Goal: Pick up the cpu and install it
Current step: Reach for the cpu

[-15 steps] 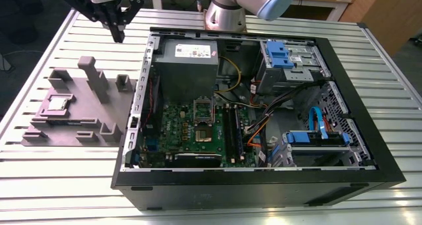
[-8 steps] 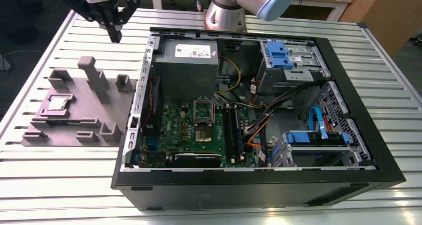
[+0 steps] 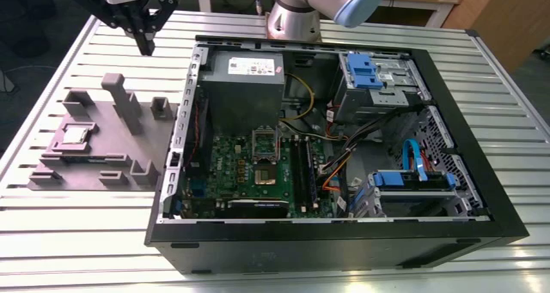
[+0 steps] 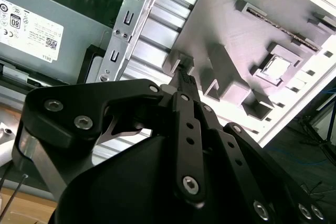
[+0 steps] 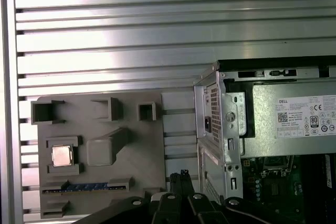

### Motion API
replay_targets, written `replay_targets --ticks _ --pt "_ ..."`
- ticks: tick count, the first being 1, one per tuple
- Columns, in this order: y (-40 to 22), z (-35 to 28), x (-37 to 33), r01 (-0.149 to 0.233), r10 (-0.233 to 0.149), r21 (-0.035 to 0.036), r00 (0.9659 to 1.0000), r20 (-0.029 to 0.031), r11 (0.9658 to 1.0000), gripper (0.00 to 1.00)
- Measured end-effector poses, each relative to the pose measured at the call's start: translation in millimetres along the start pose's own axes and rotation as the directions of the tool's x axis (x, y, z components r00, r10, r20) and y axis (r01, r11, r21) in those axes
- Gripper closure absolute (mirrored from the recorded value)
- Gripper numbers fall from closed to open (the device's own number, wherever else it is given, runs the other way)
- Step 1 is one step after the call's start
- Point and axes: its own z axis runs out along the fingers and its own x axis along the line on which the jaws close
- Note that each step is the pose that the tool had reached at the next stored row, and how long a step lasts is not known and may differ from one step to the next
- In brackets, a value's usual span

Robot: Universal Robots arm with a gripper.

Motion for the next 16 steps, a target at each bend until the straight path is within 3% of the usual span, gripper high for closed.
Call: replay_targets --ticks 16 --pt "-0.7 0.2 11.0 0.0 0.0 0.0 1.0 0.0 1.0 0.89"
